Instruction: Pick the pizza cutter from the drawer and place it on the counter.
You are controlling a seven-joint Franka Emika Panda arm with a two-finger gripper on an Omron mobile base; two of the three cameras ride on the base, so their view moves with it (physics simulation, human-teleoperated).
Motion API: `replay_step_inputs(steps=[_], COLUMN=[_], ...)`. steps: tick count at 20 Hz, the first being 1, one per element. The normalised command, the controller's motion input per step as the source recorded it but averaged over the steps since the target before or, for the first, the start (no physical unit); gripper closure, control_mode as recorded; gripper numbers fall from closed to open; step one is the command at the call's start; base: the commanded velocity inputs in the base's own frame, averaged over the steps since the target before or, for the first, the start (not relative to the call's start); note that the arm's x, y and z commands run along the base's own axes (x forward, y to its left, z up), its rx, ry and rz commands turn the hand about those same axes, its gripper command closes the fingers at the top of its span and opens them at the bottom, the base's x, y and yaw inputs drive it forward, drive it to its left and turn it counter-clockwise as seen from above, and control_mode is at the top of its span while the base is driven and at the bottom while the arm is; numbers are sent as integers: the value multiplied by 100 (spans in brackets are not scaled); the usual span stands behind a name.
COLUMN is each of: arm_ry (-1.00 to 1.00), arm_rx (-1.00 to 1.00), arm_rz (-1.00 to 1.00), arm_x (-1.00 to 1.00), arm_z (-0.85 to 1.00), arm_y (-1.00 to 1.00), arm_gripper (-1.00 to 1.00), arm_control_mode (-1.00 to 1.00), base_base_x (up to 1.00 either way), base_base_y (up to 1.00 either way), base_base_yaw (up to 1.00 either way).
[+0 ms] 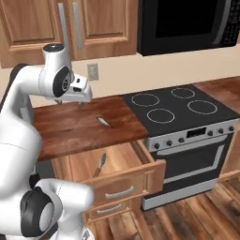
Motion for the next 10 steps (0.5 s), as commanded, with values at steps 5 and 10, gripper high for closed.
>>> replay_step_inputs(steps=[5,10], arm_ry=[0,0], arm_rx=[0,0], arm_rz=[0,0], arm_x=[0,0], arm_z=[0,0], arm_y=[0,0], arm_gripper=[-100,-100], arm_control_mode=[100,100], base_base_x=[-28,-31], base_base_y=[48,49], base_base_yaw=[-47,-49])
